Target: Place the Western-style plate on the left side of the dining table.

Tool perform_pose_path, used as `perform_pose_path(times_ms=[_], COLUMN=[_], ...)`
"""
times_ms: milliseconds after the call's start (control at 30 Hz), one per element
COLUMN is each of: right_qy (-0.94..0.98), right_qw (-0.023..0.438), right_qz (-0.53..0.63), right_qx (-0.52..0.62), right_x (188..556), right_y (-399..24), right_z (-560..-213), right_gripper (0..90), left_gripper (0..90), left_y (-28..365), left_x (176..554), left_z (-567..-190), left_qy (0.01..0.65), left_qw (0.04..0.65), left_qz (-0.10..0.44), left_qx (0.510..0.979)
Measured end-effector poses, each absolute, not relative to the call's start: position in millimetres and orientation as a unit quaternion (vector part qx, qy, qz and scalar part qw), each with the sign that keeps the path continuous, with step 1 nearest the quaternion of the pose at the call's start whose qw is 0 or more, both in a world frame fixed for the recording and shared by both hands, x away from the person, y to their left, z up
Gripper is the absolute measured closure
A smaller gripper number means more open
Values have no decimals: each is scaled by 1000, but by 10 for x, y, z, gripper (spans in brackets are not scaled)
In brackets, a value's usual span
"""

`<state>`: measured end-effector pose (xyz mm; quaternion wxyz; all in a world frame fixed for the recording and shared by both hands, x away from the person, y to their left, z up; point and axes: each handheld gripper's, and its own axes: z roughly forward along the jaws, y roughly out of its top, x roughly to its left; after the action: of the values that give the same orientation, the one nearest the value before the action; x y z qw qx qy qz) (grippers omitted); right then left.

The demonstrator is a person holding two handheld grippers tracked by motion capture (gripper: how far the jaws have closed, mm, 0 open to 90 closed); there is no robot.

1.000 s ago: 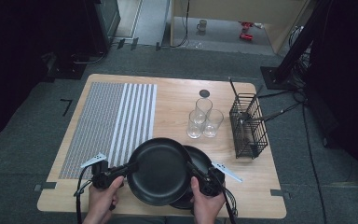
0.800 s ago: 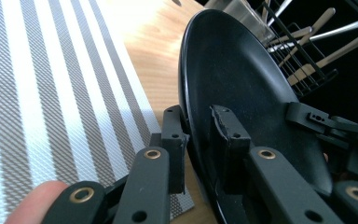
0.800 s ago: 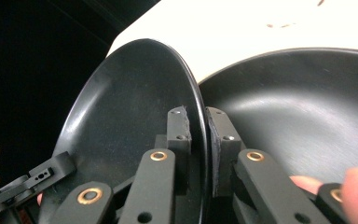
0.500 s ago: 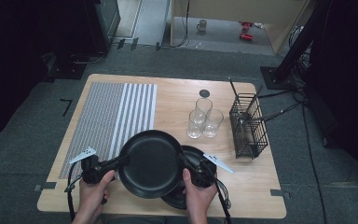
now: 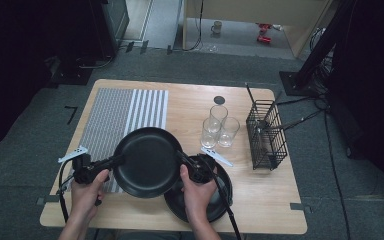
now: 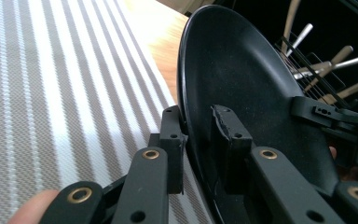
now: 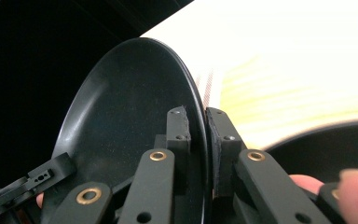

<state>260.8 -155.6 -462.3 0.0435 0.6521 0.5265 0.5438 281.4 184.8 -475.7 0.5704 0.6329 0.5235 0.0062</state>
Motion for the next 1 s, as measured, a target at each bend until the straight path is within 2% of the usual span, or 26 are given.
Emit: perform_pose_path(times_ms=[1000], right_qy=[546], right_qw=[12], right_qz=[522], right_qx=[655], right_x=[3598], right_y=[-967], right_z=[-4646], right_gripper=[812], left_gripper=[764], left_y=[2365], left_x=[3554], left_z=[-4736], left_qy=[566], left_qw=[555], left_qz=[27], left_qx=[609])
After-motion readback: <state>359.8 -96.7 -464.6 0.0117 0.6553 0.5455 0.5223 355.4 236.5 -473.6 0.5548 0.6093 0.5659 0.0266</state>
